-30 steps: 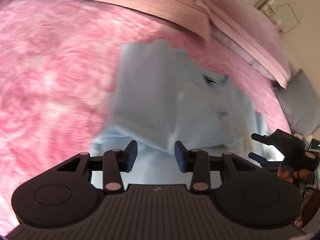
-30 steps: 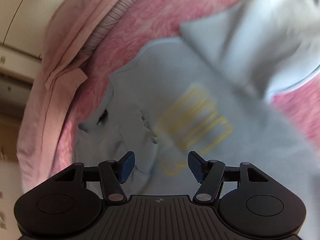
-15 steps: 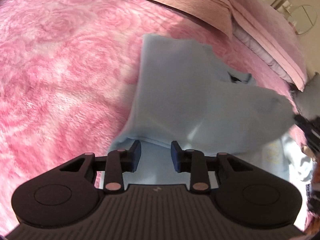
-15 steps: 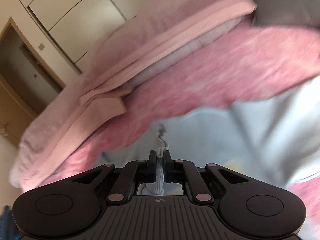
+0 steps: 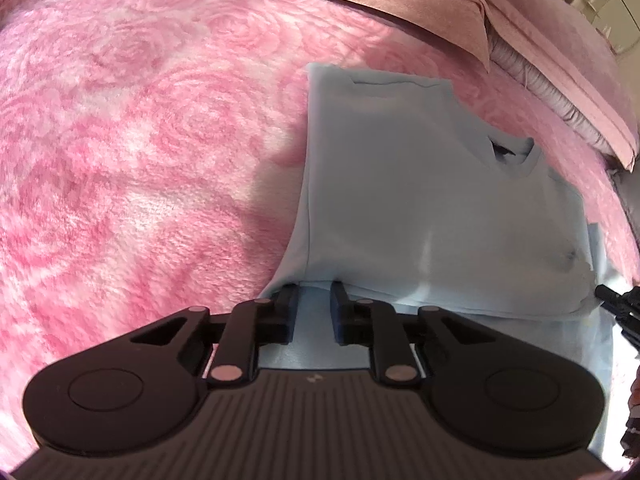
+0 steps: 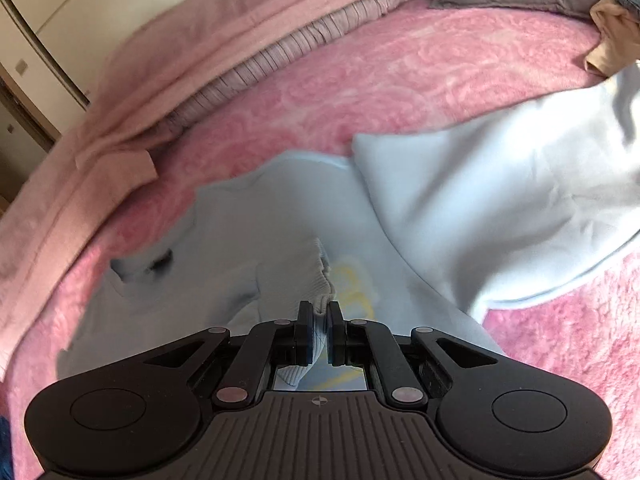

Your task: Fold clothes

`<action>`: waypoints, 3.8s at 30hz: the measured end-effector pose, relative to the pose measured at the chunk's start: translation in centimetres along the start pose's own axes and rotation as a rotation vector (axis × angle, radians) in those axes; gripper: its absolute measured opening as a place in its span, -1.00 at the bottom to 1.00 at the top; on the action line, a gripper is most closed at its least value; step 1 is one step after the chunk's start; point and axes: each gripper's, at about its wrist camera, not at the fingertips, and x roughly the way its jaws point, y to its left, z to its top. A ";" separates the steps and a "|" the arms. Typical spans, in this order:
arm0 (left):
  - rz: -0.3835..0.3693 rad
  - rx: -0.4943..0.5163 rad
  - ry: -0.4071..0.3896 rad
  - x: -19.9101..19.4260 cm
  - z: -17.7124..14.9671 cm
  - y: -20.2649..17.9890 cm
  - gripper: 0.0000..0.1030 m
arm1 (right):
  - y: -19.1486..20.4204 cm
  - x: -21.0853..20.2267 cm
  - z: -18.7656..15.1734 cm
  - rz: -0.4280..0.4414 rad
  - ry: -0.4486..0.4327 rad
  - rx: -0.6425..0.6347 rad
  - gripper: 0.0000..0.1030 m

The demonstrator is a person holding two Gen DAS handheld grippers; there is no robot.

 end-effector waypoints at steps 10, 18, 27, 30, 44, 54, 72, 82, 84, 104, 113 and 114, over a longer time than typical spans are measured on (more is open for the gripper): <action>0.027 0.082 0.002 -2.7 0.4 -1.3 -0.71 | 0.3 -0.5 0.5 -0.099 0.083 -0.037 -0.85; 0.032 0.130 -0.024 -1.7 1.5 -3.5 -0.66 | 1.3 0.1 -0.2 -0.053 0.108 -0.133 -0.81; 0.113 0.154 0.038 0.9 1.5 -5.4 -0.66 | -0.6 -0.2 -0.1 -0.063 0.204 -0.133 -0.76; 0.107 0.137 0.035 0.4 1.9 -6.5 -0.66 | -2.4 -0.7 0.6 -0.017 0.230 -0.048 -0.75; -0.011 0.138 0.052 -0.6 1.9 -13.4 -0.61 | -21.9 -11.1 5.7 -0.109 -0.022 0.484 0.14; -0.007 0.121 0.052 -0.4 2.4 -14.4 -0.60 | -29.9 -11.2 9.7 -0.202 -0.228 0.540 0.14; -0.007 -0.107 0.028 -4.7 0.5 -5.9 -0.60 | 6.4 -8.8 6.0 0.025 -0.253 -0.701 -0.94; -0.047 -0.120 0.068 -5.2 -1.7 -3.7 -0.59 | 13.1 -5.8 -14.1 0.064 0.187 -1.295 0.41; -0.074 -0.045 0.080 -4.5 -1.8 -5.4 -0.58 | 11.6 -6.2 -13.6 0.026 0.212 -1.240 0.41; -0.128 0.893 -0.019 3.1 -5.8 -25.1 -0.32 | -6.4 -7.7 -0.6 -0.170 0.269 -0.107 0.41; -0.282 0.152 -0.159 -1.1 0.8 -15.8 -0.95 | -7.3 -8.2 -0.7 -0.157 0.276 -0.111 0.41; -0.262 0.054 -0.166 -1.5 1.2 -13.8 -0.95 | -7.4 -8.3 -0.7 -0.155 0.276 -0.111 0.41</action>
